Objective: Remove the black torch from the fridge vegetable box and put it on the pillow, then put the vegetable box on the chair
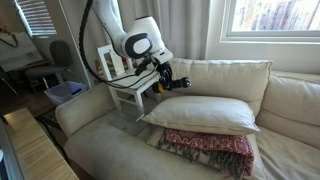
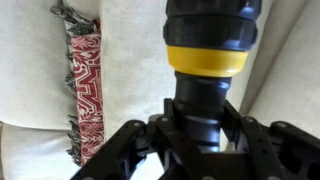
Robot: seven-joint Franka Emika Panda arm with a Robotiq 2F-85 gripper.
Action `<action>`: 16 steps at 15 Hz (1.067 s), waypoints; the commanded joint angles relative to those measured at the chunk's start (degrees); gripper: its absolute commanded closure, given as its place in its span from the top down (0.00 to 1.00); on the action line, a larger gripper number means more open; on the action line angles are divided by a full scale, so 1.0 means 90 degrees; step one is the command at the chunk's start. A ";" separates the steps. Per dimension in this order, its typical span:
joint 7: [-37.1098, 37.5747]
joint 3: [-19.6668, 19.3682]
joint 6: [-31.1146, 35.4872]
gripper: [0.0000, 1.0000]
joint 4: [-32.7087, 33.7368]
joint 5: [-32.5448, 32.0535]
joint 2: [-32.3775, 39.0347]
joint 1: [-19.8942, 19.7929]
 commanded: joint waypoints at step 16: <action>0.1066 -0.0251 -0.1253 0.74 0.4464 -0.0192 0.3391 -0.0807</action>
